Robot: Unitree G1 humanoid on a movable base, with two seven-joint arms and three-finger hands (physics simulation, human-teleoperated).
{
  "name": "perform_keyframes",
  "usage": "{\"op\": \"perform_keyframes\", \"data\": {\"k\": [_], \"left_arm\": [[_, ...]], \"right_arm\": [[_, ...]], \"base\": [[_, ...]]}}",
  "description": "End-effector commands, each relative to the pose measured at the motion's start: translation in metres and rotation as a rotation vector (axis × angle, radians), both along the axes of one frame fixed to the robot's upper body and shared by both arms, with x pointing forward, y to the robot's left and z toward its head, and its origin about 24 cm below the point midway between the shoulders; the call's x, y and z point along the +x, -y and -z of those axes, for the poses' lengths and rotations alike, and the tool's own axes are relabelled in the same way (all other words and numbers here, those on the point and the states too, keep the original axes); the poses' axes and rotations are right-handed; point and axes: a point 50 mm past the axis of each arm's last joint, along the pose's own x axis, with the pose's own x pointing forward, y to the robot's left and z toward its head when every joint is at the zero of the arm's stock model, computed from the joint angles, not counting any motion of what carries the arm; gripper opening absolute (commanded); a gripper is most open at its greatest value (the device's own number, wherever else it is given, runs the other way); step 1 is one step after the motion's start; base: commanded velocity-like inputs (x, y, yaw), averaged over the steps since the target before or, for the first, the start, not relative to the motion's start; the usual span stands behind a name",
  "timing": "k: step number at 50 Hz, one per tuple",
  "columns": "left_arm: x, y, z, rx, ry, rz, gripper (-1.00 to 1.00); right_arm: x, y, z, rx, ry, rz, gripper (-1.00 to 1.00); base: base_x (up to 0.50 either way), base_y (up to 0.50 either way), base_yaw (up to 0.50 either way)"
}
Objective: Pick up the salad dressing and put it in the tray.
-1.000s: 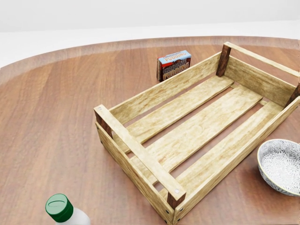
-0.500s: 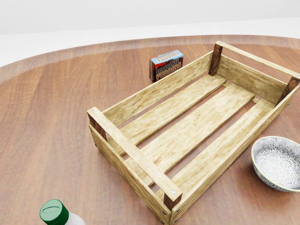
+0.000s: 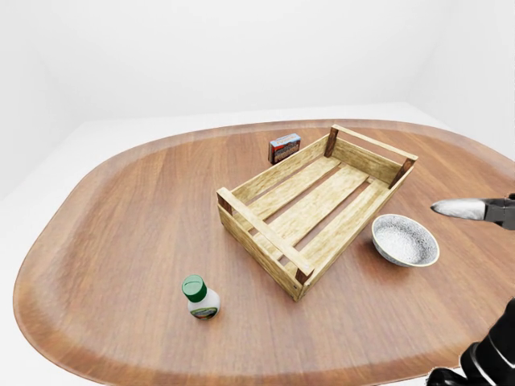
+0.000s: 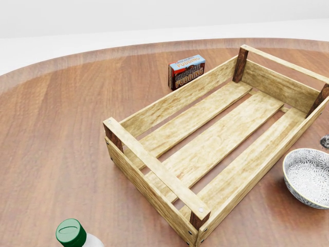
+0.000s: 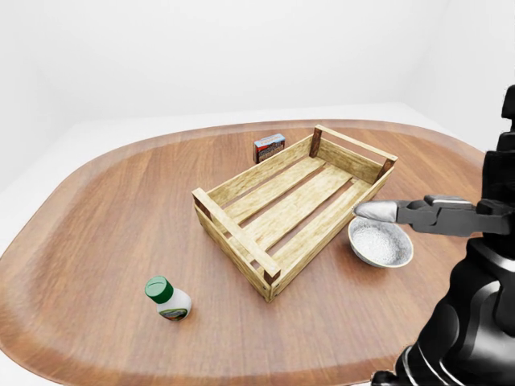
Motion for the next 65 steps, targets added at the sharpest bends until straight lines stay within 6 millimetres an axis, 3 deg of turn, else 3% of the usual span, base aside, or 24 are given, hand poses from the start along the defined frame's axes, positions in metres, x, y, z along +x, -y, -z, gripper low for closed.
{"op": "perform_keyframes", "data": {"k": [1, 8, 17, 28, 36, 46, 58, 65], "left_arm": [[-0.004, 0.000, -0.005, -0.018, 0.043, 0.022, 1.00], [-0.003, -0.001, -0.004, -0.023, 0.041, 0.024, 1.00], [-0.001, -0.002, -0.001, -0.026, 0.020, 0.021, 1.00], [0.000, -0.002, 0.001, -0.027, 0.009, 0.021, 1.00], [0.000, -0.001, 0.000, -0.024, 0.013, 0.021, 1.00], [-0.002, 0.000, -0.002, -0.019, 0.024, 0.022, 1.00], [-0.003, -0.001, -0.003, -0.019, 0.028, 0.021, 1.00], [-0.002, -0.001, -0.003, -0.021, 0.030, 0.022, 1.00]], "right_arm": [[0.055, -0.091, -0.053, -0.214, 0.118, -0.250, 1.00], [0.063, -0.104, -0.059, -0.244, 0.117, -0.279, 1.00], [0.079, -0.138, -0.054, -0.285, 0.051, -0.362, 1.00], [0.084, -0.169, -0.044, -0.334, -0.002, -0.434, 1.00], [0.091, -0.194, -0.020, -0.349, -0.112, -0.509, 1.00], [0.086, -0.235, 0.015, -0.405, -0.251, -0.628, 1.00], [0.088, -0.256, 0.062, -0.406, -0.456, -0.692, 1.00], [0.088, -0.269, 0.102, -0.411, -0.622, -0.735, 1.00]], "base": [[0.00, 0.00, 0.00], [0.00, 0.00, 0.00], [0.00, 0.00, 0.00], [0.00, 0.00, 0.00], [0.00, 0.00, 0.00], [0.00, 0.00, 0.00], [0.00, 0.00, 0.00], [0.00, 0.00, 0.00]]}}
